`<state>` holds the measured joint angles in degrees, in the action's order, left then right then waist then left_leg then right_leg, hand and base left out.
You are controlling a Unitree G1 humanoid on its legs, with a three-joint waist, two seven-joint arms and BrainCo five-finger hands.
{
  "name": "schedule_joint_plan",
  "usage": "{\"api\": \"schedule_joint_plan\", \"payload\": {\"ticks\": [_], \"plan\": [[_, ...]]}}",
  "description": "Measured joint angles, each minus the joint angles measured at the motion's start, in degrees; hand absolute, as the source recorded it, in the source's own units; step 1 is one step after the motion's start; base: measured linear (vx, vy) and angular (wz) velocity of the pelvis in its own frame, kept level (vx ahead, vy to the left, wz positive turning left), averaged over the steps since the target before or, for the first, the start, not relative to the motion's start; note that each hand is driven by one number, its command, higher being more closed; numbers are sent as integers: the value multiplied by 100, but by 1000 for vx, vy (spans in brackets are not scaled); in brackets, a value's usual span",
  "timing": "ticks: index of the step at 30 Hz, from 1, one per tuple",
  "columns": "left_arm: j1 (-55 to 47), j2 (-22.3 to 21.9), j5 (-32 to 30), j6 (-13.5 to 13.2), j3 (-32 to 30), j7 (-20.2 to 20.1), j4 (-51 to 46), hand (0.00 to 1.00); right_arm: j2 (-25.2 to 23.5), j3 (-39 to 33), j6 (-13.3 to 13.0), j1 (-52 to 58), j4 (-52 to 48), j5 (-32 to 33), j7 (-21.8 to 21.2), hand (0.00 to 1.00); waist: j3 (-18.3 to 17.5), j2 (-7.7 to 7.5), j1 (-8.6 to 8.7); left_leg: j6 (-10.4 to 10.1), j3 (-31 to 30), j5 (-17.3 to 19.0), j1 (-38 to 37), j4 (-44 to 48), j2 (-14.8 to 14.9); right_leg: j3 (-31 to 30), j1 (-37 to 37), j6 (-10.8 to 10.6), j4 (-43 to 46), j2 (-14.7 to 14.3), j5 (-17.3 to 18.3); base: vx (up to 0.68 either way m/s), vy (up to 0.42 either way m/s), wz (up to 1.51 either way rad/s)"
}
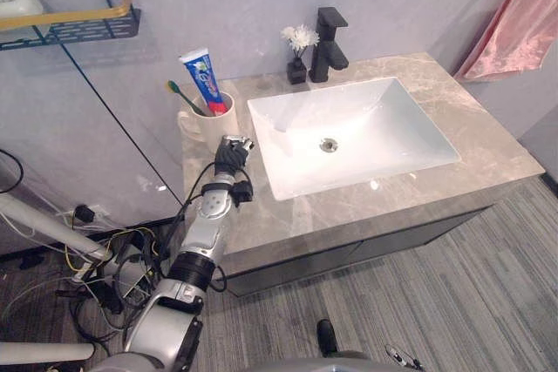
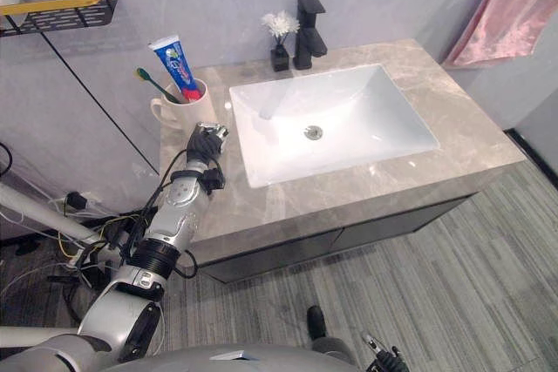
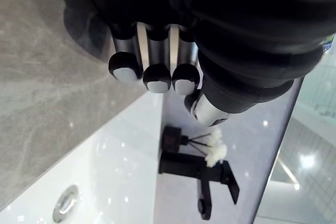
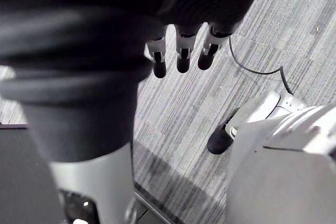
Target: Organize washtable
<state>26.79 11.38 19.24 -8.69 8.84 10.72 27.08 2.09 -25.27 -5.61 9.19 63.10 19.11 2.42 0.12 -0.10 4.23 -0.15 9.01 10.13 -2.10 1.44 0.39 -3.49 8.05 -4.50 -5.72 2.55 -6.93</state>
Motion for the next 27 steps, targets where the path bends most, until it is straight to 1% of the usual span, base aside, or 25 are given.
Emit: {"api": "schedule_joint_plan", "payload": {"ticks": [6, 8, 12, 27], "plan": [[-66, -23, 3, -16, 10, -15, -50, 100, -1, 8, -1, 0, 0, 0, 1, 0, 2, -3, -5, 2, -2, 1, -2, 3, 0, 2, -5, 0, 0, 0, 0, 0, 0, 0], [-235, -27, 3, -21, 11, -21, -246, 100, 0, 8, -2, 0, 0, 1, 2, 0, 4, -1, -7, 9, -5, 6, -7, 7, 0, 5, -13, 0, 0, 0, 0, 0, 0, 0], [-411, -51, 2, -106, 16, -96, -365, 100, 0, 18, -5, 8, -2, 1, 6, 0, 5, -4, -17, 16, -30, 9, -9, 19, 0, 37, -38, -1, 0, 7, 1, -3, 1, 3], [-488, -52, 5, -221, 14, -139, -364, 100, 2, 94, -5, 9, 1, 1, 9, 0, 22, -36, -15, 16, -36, 10, -9, 33, 2, 48, -47, -1, 0, 7, 2, 0, 0, 0]]}}
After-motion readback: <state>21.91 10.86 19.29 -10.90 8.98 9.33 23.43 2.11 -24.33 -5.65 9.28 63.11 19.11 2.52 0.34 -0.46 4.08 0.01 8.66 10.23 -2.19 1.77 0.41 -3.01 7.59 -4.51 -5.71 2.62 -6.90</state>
